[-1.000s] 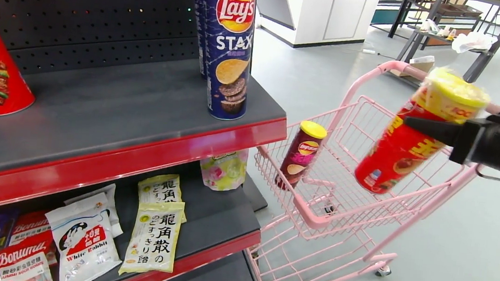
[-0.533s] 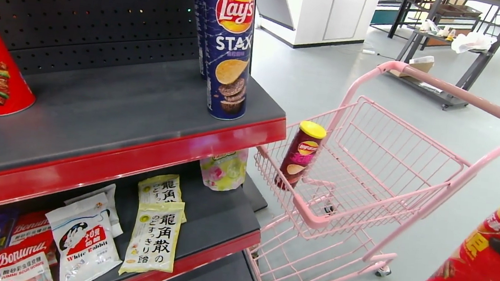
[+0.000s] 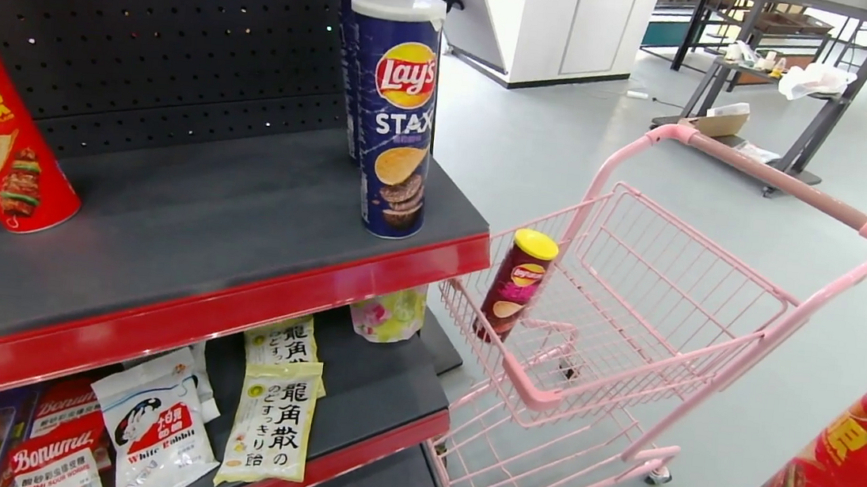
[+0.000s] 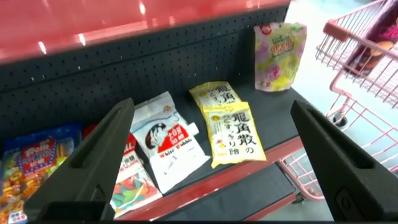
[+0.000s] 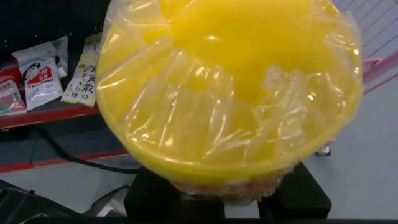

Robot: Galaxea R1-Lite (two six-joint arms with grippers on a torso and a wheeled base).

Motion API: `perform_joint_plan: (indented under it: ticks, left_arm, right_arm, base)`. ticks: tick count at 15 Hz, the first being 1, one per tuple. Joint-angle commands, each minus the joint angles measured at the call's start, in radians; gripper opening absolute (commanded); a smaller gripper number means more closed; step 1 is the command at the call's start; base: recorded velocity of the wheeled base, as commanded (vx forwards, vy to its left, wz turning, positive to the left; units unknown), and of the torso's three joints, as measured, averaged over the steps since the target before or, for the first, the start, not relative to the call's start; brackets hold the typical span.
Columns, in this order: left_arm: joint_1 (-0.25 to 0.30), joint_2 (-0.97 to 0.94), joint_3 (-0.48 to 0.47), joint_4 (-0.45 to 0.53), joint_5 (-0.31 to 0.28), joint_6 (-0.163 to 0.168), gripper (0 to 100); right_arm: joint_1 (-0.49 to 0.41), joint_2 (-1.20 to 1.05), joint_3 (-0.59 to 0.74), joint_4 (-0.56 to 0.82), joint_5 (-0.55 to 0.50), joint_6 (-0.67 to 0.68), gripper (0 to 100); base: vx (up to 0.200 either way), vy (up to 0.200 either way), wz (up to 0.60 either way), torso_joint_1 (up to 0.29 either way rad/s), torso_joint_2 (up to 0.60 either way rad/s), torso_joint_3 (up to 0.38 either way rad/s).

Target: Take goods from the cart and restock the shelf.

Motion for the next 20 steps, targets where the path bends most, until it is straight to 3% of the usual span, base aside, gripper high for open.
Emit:
perform_joint_plan:
  ticks: [1, 8, 11, 14, 18, 20]
  left_arm:
    - [0.000, 0.005, 0.000, 0.000, 0.000, 0.000, 100]
    - [0.000, 0.005, 0.000, 0.001, 0.000, 0.000, 100]
    - [0.000, 0.005, 0.000, 0.001, 0.000, 0.000, 100]
    - [0.000, 0.005, 0.000, 0.000, 0.000, 0.000, 100]
    - [0.000, 0.005, 0.000, 0.001, 0.000, 0.000, 100]
    - [0.000, 0.005, 0.000, 0.001, 0.000, 0.000, 100]
  right_arm:
    - [0.001, 0.022, -0.003, -0.003, 0.001, -0.008, 0]
    - [0.011, 0.079, -0.037, -0.020, 0.042, -0.028, 0]
    - [0.074, 0.134, -0.097, -0.020, 0.131, -0.028, 0]
    - [0.123, 0.203, -0.147, -0.022, 0.131, -0.033, 0]
    - [0.114, 0.216, -0.141, -0.020, 0.125, -0.093, 0]
    - [0.114, 0.214, -0.137, -0.020, 0.126, -0.094, 0]
  base:
    - [0.000, 0.000, 0.00, 0.178, -0.52, -0.354]
    - [0.000, 0.000, 0.00, 0.212, -0.58, -0.364]
    - [0.000, 0.000, 0.00, 0.172, -0.42, -0.255]
    - [0.000, 0.000, 0.00, 0.157, -0.38, -0.227]
    - [0.000, 0.000, 0.00, 0.038, -0.08, -0.046]
    - [0.000, 0.000, 0.60, 0.007, 0.00, -0.005]
